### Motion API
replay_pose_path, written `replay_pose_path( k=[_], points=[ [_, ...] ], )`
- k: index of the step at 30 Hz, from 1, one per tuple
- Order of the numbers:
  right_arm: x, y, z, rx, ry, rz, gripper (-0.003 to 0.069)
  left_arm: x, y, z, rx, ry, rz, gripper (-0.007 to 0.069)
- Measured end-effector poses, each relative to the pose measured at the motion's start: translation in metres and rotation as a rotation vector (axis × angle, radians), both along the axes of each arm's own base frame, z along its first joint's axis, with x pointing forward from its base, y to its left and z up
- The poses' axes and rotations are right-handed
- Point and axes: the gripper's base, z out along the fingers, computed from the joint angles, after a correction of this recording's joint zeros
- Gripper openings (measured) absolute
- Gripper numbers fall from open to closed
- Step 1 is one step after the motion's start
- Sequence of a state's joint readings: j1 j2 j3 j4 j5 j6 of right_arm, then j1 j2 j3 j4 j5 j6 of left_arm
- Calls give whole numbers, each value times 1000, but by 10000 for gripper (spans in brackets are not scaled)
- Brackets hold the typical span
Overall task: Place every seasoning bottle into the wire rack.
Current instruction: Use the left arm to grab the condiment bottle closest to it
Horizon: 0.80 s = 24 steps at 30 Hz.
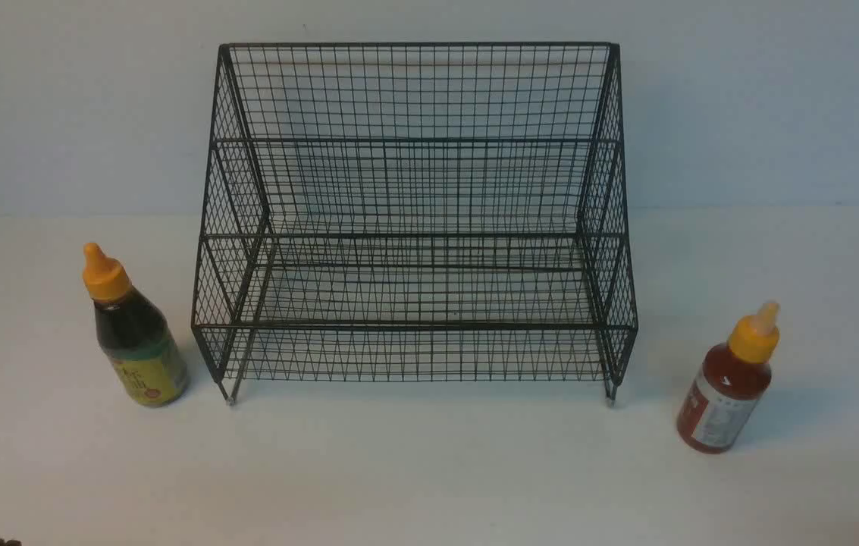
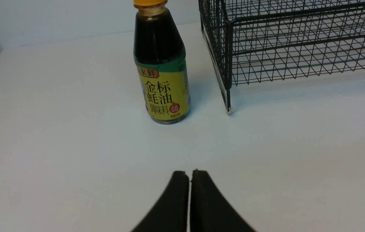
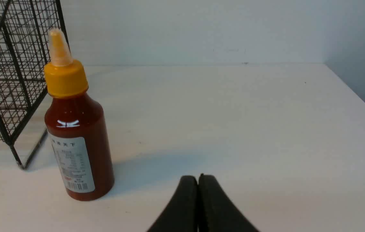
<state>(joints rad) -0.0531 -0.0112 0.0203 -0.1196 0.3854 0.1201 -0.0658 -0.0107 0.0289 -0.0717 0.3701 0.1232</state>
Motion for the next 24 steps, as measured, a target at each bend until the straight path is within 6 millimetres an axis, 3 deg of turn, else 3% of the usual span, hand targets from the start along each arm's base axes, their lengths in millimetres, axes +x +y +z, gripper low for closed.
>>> replay_pose_path(
  k=[24],
  points=[
    [0, 0, 0, 0, 0, 0, -15, 0, 0, 0, 19, -2, -6, -5]
  ],
)
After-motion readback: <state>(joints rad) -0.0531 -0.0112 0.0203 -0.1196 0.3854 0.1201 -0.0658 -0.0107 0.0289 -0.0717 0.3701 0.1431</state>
